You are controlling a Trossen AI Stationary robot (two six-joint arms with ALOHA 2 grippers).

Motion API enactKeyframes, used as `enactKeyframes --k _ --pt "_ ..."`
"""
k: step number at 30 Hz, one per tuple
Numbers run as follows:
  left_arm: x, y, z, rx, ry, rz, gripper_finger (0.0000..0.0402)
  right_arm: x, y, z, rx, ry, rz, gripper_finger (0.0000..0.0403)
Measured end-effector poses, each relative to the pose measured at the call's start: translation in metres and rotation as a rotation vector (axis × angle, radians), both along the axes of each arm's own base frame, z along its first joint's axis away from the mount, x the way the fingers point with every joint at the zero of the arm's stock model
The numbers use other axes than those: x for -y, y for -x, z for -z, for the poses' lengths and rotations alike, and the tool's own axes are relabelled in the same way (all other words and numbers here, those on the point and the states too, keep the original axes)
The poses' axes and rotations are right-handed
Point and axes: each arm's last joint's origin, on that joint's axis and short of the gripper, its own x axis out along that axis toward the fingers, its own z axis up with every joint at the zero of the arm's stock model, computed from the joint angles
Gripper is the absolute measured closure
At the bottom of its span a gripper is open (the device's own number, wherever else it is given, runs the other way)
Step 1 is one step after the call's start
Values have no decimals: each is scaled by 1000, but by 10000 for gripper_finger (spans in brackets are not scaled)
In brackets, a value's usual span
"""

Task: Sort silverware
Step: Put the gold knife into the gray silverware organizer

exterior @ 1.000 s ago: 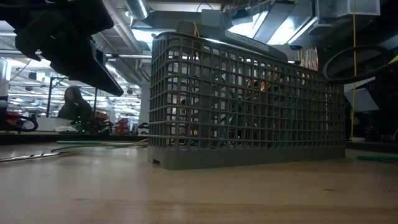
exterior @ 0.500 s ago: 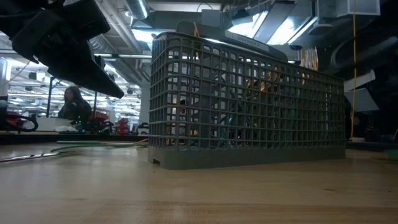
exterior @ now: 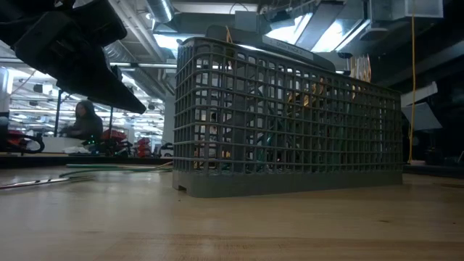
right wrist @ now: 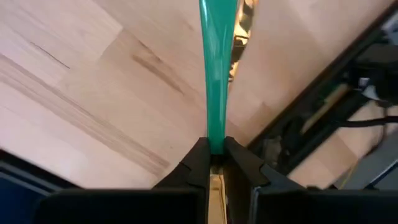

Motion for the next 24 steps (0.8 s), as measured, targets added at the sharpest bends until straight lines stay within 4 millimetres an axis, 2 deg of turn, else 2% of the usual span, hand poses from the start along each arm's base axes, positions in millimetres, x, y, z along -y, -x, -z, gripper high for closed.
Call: enactKeyframes --k 3,8,18,24 --pt "0 0 0 5 3 0 302 3 3 -12 -23 27 -17 371" --pt "1 -1 -2 22 7 3 302 7 -2 -21 0 -20 -46 371" --pt "1 -1 -2 20 5 4 302 40 -30 -22 -34 -118 -159 371" --pt "1 -1 -2 16 -7 10 302 52 -38 -23 -49 -186 -238 371"
